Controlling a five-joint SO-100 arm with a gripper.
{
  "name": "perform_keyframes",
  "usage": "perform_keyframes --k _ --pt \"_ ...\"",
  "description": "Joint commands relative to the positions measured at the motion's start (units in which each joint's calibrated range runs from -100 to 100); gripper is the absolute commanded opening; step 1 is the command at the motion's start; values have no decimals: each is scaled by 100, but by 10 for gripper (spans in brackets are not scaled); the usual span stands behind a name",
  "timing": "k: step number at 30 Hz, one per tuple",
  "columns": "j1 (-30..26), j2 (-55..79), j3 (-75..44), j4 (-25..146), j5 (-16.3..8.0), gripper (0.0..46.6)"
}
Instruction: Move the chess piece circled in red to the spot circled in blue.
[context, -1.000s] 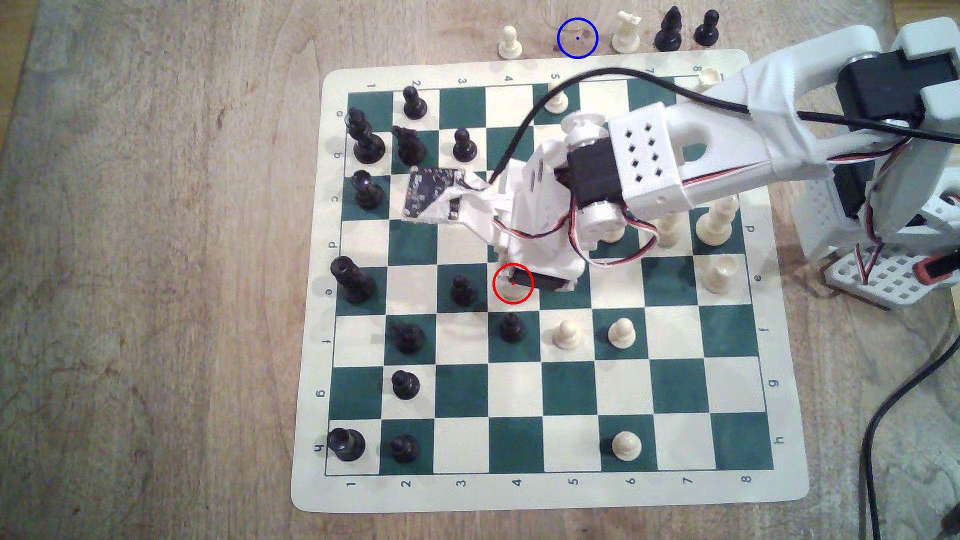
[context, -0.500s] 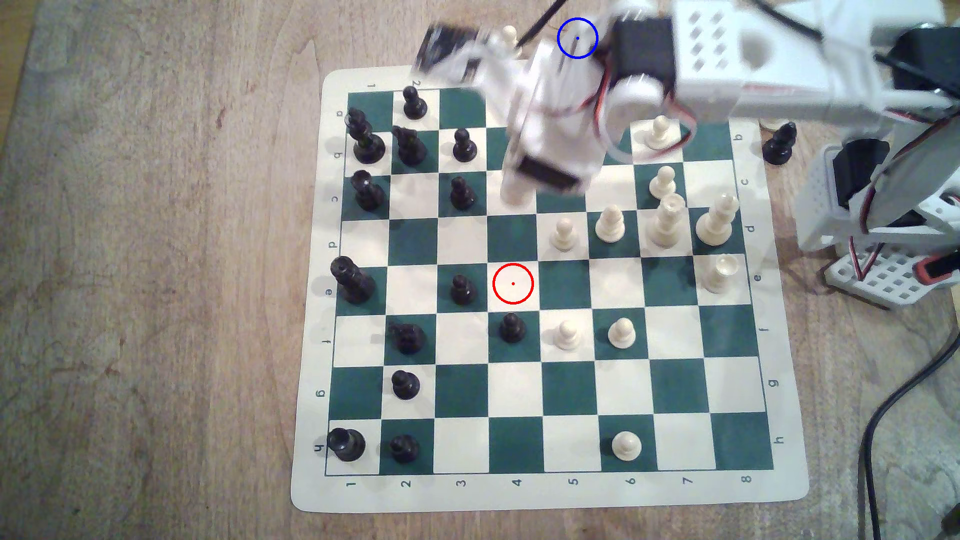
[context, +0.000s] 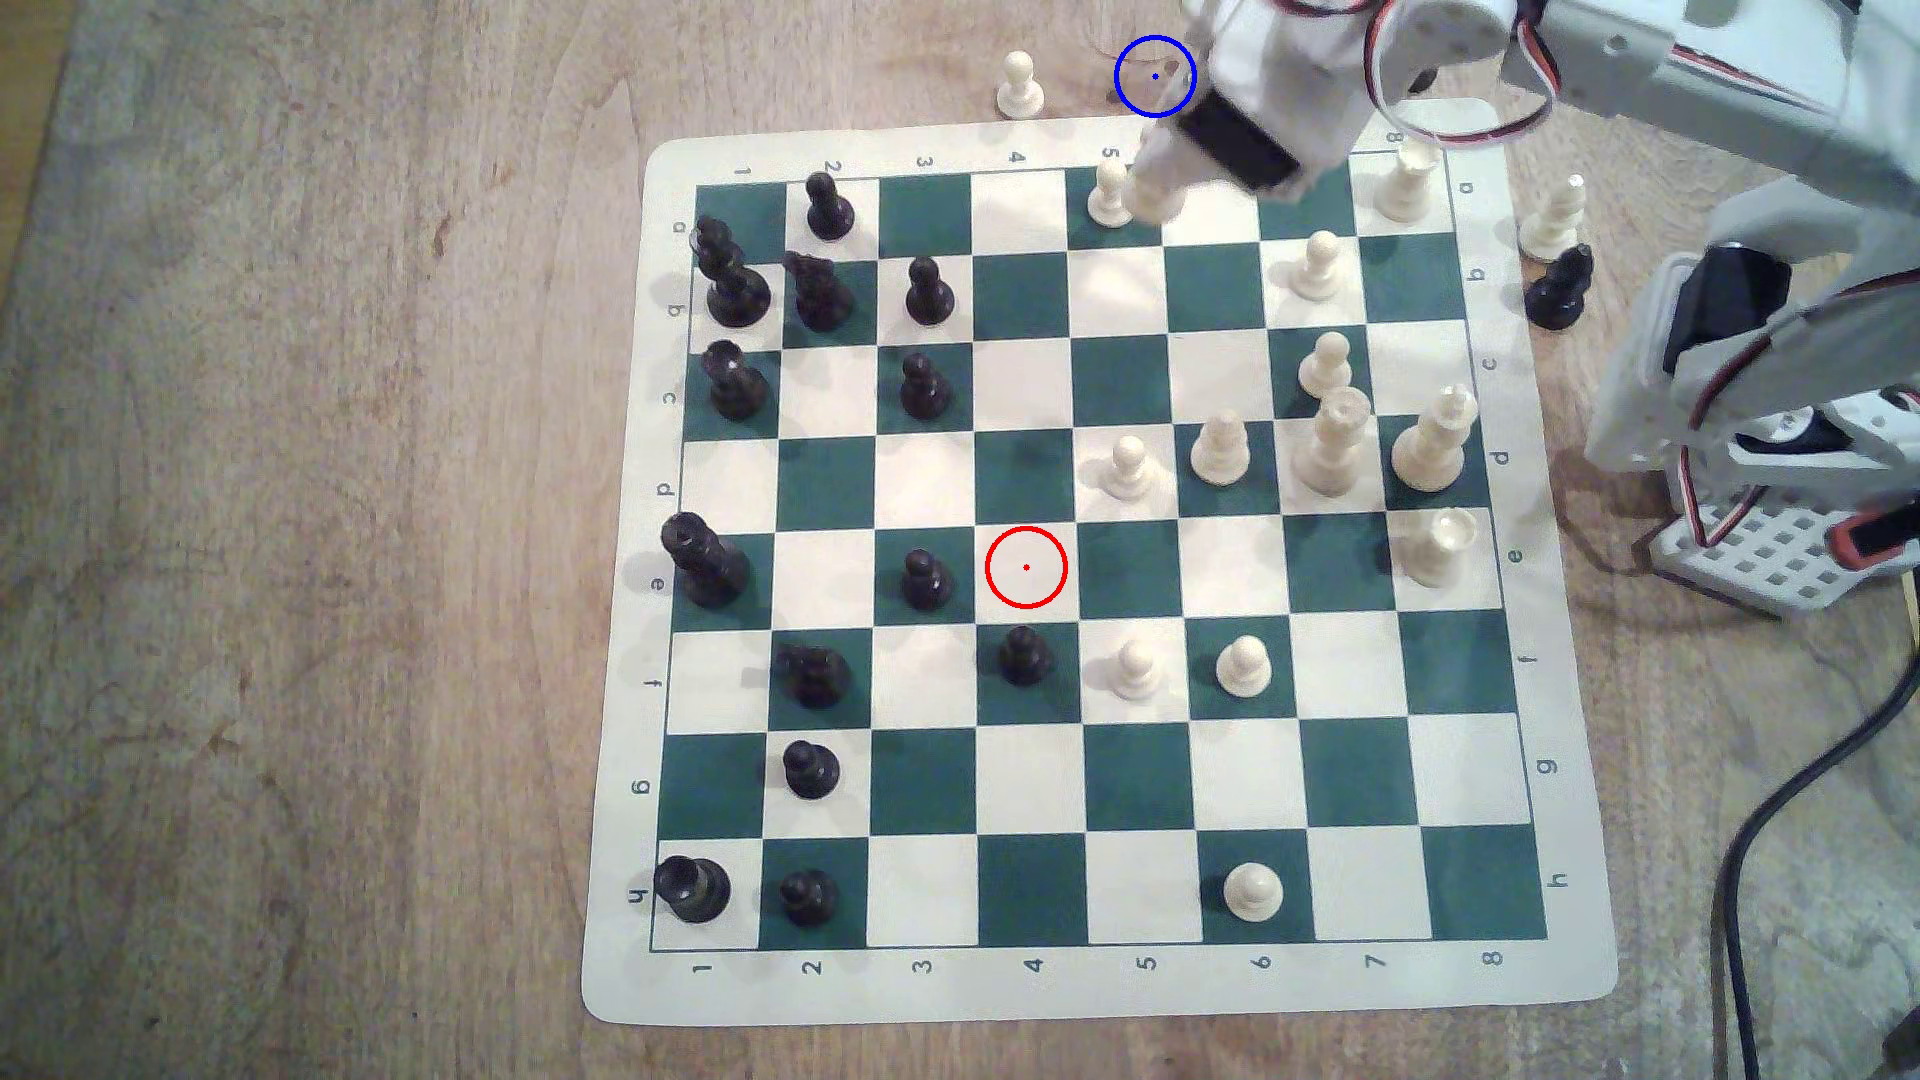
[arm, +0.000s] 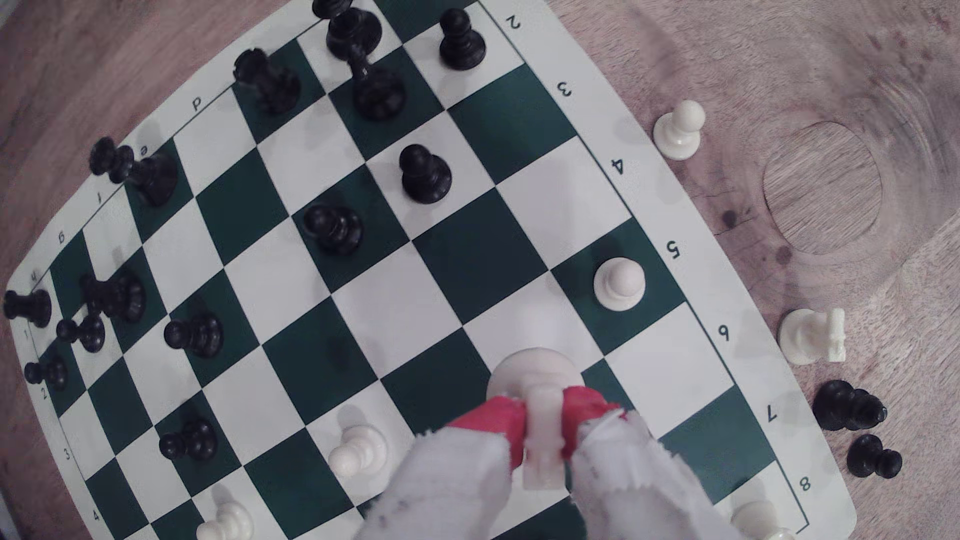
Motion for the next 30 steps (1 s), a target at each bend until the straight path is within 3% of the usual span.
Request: perform_keyframes --k 1,11,23,30 --pt "410 167 -51 -452 63 3" --pt "958 787 738 -1804 249 3" --pt "1529 1526 566 -2336 532 3" --pt "1701 1899 457 -2598 571 3"
